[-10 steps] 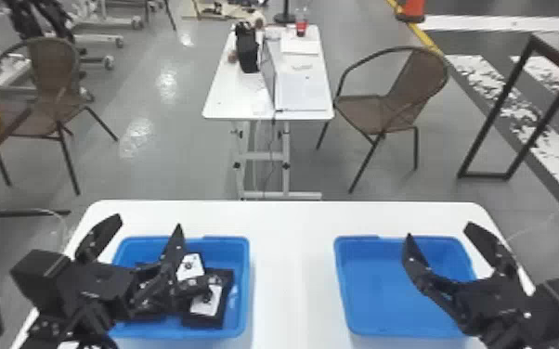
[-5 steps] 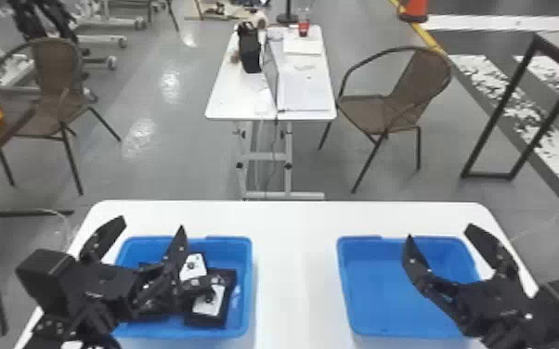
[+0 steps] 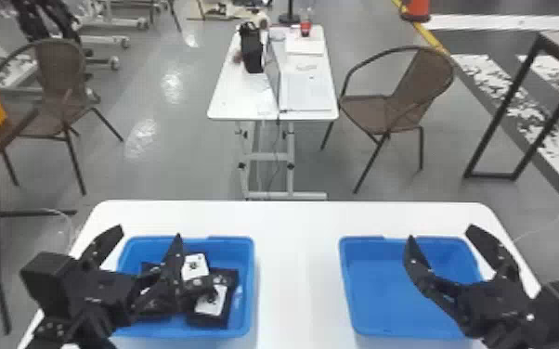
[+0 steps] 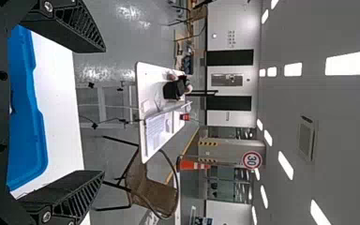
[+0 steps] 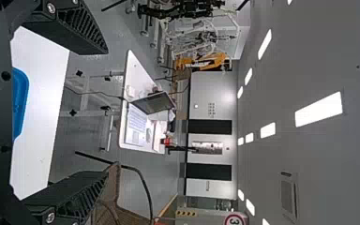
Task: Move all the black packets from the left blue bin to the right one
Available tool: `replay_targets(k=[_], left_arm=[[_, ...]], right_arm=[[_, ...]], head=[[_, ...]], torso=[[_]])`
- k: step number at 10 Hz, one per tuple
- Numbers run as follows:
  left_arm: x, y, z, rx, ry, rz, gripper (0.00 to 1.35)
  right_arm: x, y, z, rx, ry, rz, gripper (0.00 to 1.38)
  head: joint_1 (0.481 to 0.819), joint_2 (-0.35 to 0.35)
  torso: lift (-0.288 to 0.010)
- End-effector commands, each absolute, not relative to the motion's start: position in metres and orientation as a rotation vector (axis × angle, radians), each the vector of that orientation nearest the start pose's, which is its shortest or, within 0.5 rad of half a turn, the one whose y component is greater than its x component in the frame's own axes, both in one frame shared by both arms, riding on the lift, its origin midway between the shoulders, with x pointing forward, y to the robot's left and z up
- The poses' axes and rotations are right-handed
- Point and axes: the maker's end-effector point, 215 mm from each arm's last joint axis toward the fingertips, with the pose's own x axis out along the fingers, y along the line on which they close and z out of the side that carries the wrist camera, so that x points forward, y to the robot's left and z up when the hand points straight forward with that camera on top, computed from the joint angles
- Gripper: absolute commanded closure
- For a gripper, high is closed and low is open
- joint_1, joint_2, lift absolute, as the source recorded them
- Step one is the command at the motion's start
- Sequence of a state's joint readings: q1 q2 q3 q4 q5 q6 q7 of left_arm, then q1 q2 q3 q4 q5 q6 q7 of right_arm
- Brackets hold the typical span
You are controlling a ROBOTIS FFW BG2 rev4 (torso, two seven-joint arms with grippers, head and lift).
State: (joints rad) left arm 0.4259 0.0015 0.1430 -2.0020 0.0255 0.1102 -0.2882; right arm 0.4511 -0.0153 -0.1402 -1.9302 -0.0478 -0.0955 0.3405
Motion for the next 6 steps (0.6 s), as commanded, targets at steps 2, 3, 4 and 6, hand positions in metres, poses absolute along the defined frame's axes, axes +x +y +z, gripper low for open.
replay_targets(k=[2, 3, 4, 6], left_arm=[[0.469, 0.260, -0.388, -0.011, 0.205, -0.131, 0.10], [0.473, 0.262, -0.402, -0.028, 0.262, -0.127, 0.10], [0.477, 0.263, -0.418, -0.048, 0.320, -0.123, 0.10], [0.487, 0.265, -0.446, -0.059, 0.400, -0.118, 0.10]], right_arm=[[0.452, -0.233, -0.350, -0.018, -0.003, 0.223, 0.10], [0.452, -0.231, -0.352, -0.013, -0.001, 0.228, 0.10], [0.452, -0.230, -0.354, -0.010, 0.002, 0.229, 0.10], [0.453, -0.229, -0.357, -0.004, 0.010, 0.232, 0.10]], head=[[0.695, 0.017], [0.695, 0.027], [0.695, 0.035], [0.695, 0.041]], torso=[[0.000], [0.000], [0.000], [0.000]])
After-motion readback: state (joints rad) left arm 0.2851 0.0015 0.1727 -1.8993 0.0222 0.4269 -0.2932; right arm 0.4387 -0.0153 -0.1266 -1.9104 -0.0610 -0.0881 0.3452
